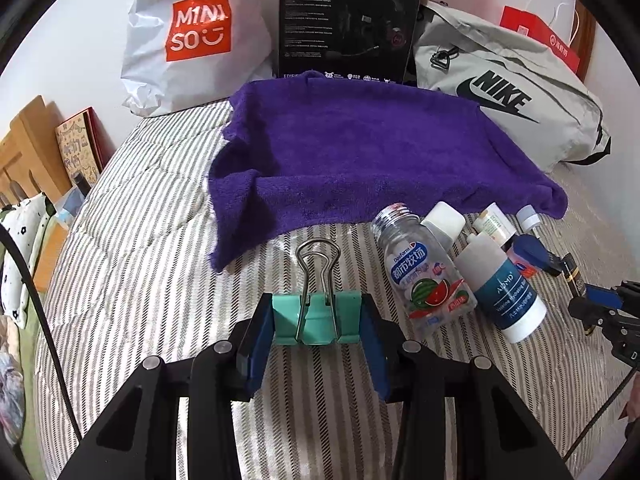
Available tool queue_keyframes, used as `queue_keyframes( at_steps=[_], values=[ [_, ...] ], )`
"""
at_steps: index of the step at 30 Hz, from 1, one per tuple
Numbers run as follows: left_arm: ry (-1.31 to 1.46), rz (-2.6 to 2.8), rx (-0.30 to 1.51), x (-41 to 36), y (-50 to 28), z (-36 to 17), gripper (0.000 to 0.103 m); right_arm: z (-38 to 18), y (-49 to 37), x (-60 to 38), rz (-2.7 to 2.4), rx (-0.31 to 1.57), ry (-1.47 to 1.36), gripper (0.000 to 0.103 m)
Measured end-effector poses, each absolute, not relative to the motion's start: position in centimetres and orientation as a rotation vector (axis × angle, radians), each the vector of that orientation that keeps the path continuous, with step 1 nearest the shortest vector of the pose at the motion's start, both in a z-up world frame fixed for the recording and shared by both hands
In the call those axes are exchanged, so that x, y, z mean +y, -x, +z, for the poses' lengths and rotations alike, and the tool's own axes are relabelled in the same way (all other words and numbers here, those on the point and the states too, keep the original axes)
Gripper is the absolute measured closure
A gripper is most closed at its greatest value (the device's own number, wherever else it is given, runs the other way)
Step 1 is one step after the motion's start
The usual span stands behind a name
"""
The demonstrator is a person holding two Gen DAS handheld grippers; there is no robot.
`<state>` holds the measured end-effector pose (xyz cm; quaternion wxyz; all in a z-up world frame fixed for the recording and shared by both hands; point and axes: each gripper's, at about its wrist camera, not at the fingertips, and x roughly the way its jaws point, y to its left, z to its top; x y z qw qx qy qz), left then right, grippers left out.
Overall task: Organize rigid objects
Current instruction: 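Lift the clip with the left tool while the right tool carries the bottle over the purple towel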
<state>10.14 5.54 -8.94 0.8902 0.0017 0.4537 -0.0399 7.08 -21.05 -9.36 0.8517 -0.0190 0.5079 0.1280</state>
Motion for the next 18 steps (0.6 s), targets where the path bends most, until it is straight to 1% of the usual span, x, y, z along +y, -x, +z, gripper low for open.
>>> queue_keyframes(
  at_steps=[6,18],
  values=[
    [0.050,-0.096,0.938,6.4,-9.9,-7.7,0.064,-8.9,-7.7,-21.5,0.274,1.070,0.016,0.080],
    [0.038,-0.096,0.891,6.6,-11.3,-3.5,0.064,-5.2,-11.1,-21.2,0.283,1.029,0.022,0.080]
  ],
)
